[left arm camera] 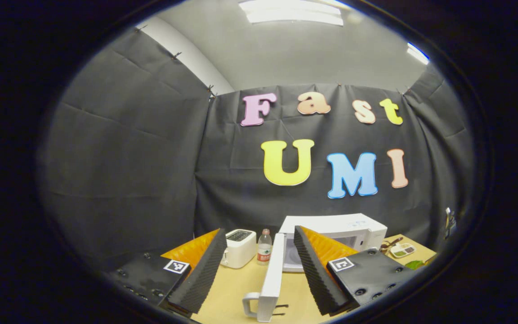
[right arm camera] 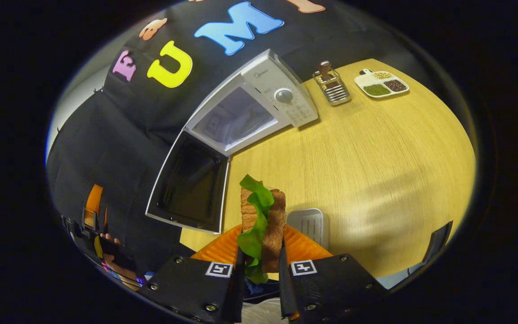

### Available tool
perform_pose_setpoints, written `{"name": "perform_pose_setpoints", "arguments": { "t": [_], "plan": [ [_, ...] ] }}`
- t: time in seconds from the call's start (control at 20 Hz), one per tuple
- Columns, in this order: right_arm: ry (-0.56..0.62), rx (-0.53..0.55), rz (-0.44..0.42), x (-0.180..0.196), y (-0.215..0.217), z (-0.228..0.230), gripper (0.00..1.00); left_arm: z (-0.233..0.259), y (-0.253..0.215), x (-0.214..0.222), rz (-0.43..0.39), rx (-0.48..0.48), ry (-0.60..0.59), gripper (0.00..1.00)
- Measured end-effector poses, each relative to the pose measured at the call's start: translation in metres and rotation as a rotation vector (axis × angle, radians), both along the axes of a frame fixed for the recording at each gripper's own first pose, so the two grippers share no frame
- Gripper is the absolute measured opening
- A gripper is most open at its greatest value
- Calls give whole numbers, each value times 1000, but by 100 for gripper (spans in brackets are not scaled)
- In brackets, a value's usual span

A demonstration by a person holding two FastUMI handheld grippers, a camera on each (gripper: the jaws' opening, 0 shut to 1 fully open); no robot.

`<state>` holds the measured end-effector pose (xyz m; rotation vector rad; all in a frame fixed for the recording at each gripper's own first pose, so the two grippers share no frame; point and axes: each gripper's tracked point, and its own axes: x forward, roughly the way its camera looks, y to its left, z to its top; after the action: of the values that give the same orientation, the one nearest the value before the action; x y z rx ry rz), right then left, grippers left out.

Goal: Open the microwave oven with the left hand, put the food in, and close the microwave oven.

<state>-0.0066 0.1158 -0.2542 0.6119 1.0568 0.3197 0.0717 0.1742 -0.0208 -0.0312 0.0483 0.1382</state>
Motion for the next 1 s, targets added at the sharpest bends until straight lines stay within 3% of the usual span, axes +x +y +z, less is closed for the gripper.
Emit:
{"name": "perform_pose_setpoints", "arguments": {
  "t": [0.45,0.75,1.0],
  "plan": [
    [-137,51,-108,80,71,17,33,4,75,44,-30,-15,-33,95],
    [-187,63,-178,135,106,-1,33,-7,118,63,-20,-2,-9,96],
    [-253,107,-309,189,121,-15,33,-6,145,71,-22,27,0,95]
  ]
}}
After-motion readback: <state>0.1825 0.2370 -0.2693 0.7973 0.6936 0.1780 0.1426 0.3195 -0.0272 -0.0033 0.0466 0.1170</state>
